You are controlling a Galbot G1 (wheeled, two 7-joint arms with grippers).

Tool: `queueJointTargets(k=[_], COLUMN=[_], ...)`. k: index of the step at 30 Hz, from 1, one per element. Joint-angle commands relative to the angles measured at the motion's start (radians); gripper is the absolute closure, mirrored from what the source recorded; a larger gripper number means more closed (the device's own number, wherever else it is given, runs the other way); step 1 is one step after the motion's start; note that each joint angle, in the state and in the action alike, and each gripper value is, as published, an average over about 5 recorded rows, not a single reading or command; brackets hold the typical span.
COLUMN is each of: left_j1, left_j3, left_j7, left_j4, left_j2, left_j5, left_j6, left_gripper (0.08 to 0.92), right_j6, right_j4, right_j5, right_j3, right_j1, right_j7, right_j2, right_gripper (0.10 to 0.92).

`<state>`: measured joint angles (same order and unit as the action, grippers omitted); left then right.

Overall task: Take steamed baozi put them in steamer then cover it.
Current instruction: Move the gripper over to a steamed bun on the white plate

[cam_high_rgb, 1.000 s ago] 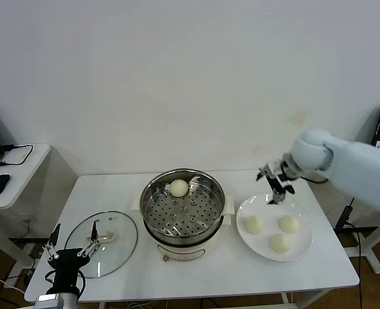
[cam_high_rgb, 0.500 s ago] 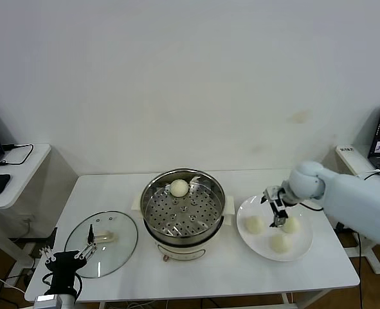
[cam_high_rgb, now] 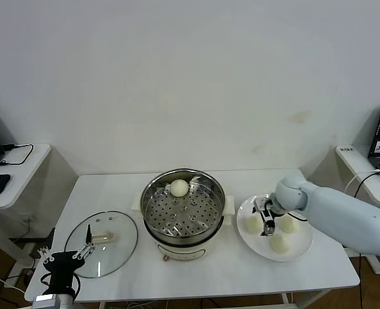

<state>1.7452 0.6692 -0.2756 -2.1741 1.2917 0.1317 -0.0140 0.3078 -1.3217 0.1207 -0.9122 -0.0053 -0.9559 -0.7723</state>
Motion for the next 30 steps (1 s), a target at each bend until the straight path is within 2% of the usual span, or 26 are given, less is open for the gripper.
queueJointTargets(k=[1,9,19,30], left_j1=[-0.002,-0.004,-0.004,-0.002], left_j3=[0.001,-0.001,-0.001,-0.002], left_j7=[0.000,0.000,-0.002,-0.001], left_j4=[0.006,0.007,0.002,-0.013], left_j2=[0.001,0.004,0.005,0.001], left_j5=[0.001,0.001,0.001,0.000], left_j6=[-0.001,-0.001,-0.001,0.003], left_gripper=[0.177,0.177,0.177,0.177], right_j6=[0.004,0.011,-0.004,0.008], right_j4=[0.055,0.076,0.089,-0.003], right_j5=[0.033,0.043,0.047,-0.043], right_j3=[0.023,0.031,0.043,-0.002], right_j1=[-0.031,-0.040,-0.037,0.129], right_j7=[0.005,-0.009,-0.040,-0.087], right_j2=[-0.046,-0.059,-0.062,0.021], right_gripper=[0.203,0.206,0.344,0.367])
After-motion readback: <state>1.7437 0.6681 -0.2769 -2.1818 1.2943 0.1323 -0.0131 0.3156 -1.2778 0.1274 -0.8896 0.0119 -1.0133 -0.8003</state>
